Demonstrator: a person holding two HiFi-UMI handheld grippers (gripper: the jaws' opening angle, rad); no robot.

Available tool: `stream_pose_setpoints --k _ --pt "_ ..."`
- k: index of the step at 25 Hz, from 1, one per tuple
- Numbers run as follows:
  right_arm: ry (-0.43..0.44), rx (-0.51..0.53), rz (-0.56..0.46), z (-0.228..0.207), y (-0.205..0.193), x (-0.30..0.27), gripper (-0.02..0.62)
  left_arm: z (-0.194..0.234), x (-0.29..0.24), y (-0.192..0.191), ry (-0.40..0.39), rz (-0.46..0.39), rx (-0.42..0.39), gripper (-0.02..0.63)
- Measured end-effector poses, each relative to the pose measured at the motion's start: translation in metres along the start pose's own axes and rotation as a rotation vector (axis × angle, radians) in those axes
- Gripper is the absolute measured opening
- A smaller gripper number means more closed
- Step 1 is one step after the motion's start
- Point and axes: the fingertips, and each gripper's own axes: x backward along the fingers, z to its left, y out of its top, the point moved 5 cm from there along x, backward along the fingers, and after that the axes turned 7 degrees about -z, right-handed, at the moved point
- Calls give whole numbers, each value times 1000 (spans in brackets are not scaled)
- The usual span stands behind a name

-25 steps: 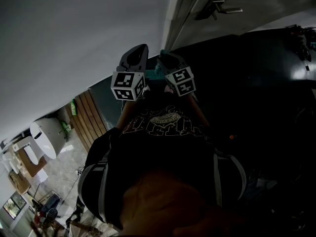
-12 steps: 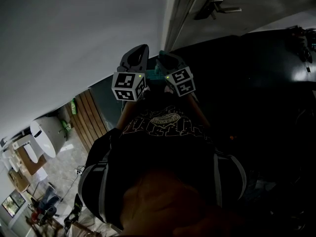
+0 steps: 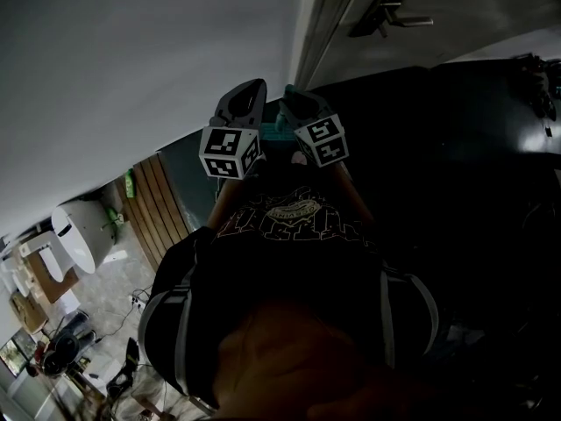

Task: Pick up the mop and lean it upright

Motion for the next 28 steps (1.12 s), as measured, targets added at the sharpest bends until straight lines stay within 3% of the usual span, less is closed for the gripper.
stream_pose_setpoints --k 28 --pt "-40 -35 -13 -46 17 -43 114 17 2 2 38 -2 9 48"
